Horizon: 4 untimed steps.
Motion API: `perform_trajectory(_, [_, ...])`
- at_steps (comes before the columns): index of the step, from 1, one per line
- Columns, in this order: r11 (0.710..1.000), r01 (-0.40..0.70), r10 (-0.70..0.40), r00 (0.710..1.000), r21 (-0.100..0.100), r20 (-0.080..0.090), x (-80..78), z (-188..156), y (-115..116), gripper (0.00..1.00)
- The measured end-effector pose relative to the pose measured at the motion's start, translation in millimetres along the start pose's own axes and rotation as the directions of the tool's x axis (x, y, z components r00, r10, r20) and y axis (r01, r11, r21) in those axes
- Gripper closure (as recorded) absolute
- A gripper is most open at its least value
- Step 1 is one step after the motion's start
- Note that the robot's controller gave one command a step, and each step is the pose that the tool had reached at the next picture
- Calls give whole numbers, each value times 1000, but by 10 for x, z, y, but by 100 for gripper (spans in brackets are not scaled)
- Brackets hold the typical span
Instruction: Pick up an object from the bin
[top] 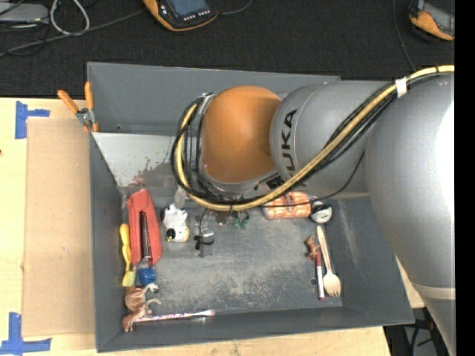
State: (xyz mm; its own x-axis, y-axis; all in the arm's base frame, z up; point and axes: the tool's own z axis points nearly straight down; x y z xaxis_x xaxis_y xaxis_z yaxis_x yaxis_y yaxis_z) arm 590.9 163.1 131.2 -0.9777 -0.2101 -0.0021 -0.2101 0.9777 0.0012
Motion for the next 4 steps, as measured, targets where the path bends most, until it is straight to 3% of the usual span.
perform_trajectory(1, [965, -263, 263, 965, 0, -1, -131, -51, 35, 0])
perform_trajectory(2, [949, -316, 316, 949, 2, -2, -186, 40, 70, 0])
perform_trajectory(3, [1000, 22, -22, 1000, 0, -1, -245, 649, 40, 0])
perform_trajectory(4, [933, 361, -361, 933, 0, 3, -191, 618, 122, 100])
